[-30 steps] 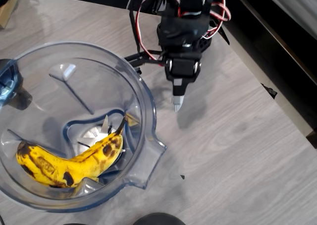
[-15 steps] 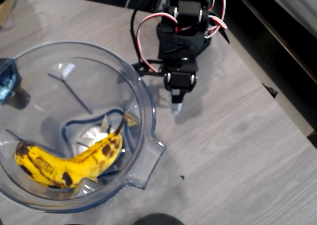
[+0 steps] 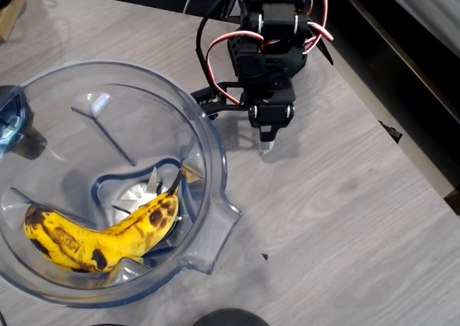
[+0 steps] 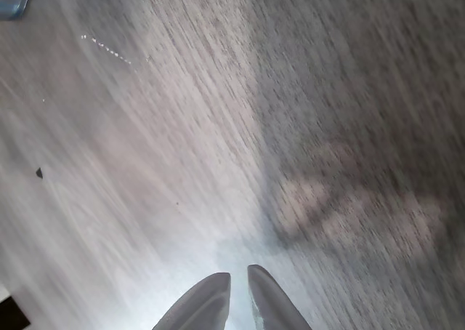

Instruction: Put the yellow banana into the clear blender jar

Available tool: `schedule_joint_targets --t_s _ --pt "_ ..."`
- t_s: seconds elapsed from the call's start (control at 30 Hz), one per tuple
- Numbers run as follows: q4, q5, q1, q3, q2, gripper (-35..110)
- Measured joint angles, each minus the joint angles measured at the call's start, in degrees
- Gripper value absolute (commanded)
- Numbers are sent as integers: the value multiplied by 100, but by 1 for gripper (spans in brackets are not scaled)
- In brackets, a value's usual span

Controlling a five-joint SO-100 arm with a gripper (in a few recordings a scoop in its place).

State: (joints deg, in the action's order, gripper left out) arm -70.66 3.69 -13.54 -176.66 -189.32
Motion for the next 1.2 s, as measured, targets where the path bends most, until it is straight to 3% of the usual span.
schedule_joint_targets --t_s 0.7,0.93,1.2 --pt "0 0 0 0 0 0" --pt "-53 0 817 -9 0 0" --pt "-53 0 853 -9 0 0"
